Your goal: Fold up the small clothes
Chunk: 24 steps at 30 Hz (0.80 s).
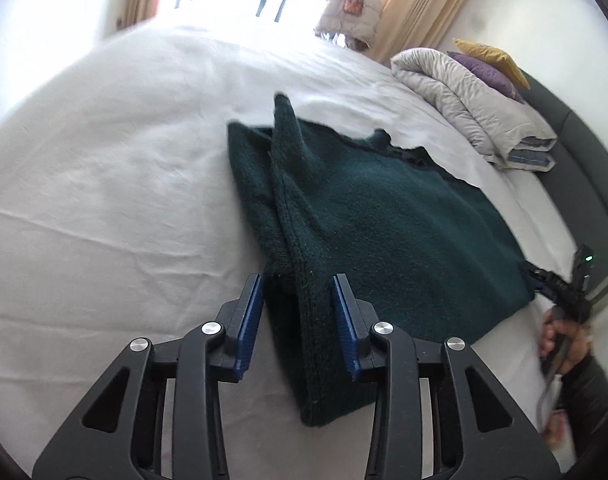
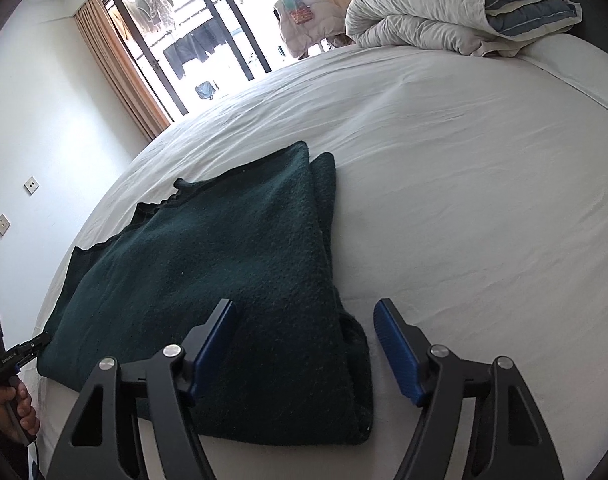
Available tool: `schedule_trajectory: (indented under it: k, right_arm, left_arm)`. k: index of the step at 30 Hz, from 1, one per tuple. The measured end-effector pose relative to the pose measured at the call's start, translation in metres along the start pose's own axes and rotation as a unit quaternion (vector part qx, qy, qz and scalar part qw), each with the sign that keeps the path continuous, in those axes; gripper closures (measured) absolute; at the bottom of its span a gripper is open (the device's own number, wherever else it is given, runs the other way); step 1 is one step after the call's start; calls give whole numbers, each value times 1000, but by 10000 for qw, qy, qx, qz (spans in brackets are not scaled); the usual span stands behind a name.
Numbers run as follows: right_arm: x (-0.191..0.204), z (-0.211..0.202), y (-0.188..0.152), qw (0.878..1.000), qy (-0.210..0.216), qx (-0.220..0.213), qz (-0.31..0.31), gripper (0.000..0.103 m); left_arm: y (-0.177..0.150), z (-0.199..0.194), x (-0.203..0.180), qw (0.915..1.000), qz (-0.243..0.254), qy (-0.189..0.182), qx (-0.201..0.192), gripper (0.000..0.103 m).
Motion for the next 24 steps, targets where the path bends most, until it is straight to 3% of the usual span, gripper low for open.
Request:
schedule_trajectory:
  k: [2, 7, 11, 15, 19, 22, 24]
  right_arm:
    - [0, 0, 0, 10000, -4, 2, -9, 30]
    - [0, 0, -1, 10000, 1, 7, -12, 30]
    - [-1, 1, -1, 10000, -4, 16, -29, 30]
    - [0, 1, -1, 10000, -23, 20, -43, 30]
    - [0, 1, -2, 10000, -23, 30, -52, 30]
    - [0, 1, -2, 10000, -30, 40, -62, 30]
    - [0, 2, -2, 10000, -28, 36, -58, 30]
  left_arm:
    - [-4, -9, -3, 9995, 66, 262, -156, 69]
    - [-24, -12, -16, 9990, 427, 122, 31, 69]
    - [-23, -12, -10, 9997, 92, -196, 71, 74]
    - [-24, -22, -12, 9996, 270, -55, -117, 81]
    - [-27, -33, -20, 9976, 519, 207, -416, 82]
    - [-31, -18, -29, 9970, 763, 142, -43, 82]
    - [-31, -15, -25, 9982, 601, 5, 33, 83]
Point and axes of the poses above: each gripper's, at about its wrist camera, not at the fingertips, and z roughly the way its jaws point, x to its left, y to its top, the point moved 2 cm from there along z, roughly the way its jaws point, and after that the axes turned 14 degrees about y, right-handed, at the moved point
